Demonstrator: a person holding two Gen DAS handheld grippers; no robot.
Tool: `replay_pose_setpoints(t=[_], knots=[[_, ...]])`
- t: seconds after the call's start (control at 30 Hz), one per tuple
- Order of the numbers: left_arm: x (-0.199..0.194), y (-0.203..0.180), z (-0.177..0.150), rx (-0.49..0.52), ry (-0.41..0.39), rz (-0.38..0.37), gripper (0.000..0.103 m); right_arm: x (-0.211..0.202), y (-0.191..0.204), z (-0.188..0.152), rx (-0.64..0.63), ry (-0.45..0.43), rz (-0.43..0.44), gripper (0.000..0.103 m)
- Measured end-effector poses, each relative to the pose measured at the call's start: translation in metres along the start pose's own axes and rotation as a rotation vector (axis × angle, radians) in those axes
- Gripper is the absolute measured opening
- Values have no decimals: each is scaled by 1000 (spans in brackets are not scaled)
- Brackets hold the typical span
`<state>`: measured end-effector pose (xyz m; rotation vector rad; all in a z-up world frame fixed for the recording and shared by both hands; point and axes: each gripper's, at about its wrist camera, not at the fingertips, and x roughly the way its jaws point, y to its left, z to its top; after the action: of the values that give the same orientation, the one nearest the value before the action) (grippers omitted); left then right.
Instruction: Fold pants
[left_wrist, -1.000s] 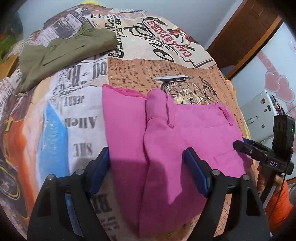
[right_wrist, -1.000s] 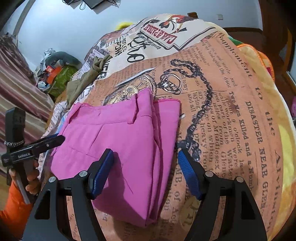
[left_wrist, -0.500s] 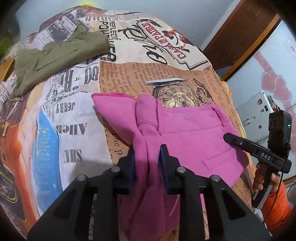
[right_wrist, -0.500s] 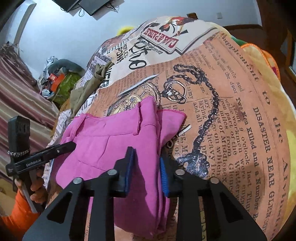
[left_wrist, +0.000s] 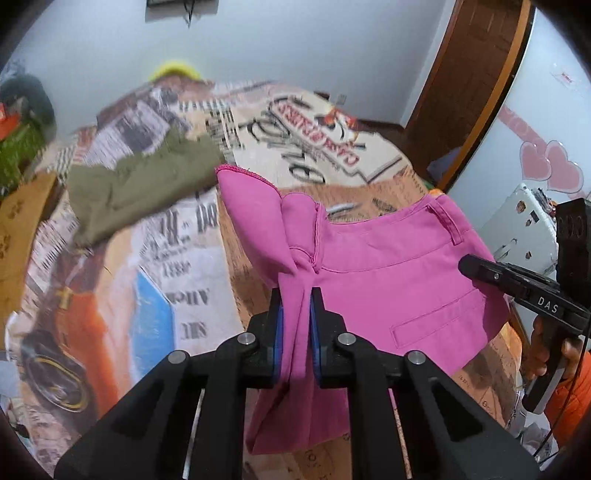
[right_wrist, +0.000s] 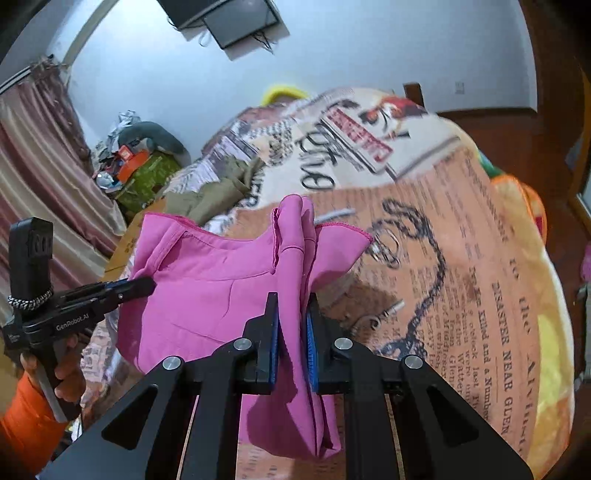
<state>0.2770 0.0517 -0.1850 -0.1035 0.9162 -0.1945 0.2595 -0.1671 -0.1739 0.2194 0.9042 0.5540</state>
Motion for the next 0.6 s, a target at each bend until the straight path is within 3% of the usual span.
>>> replay_pose_setpoints(t=[0.27,0.6], knots=[[-50,10,19,7,-120,56,11,-14,41,34,-90,-79,30,11],[-89,54,51,-24,-231,137,11,1,98,80,-197,-143,73,11]])
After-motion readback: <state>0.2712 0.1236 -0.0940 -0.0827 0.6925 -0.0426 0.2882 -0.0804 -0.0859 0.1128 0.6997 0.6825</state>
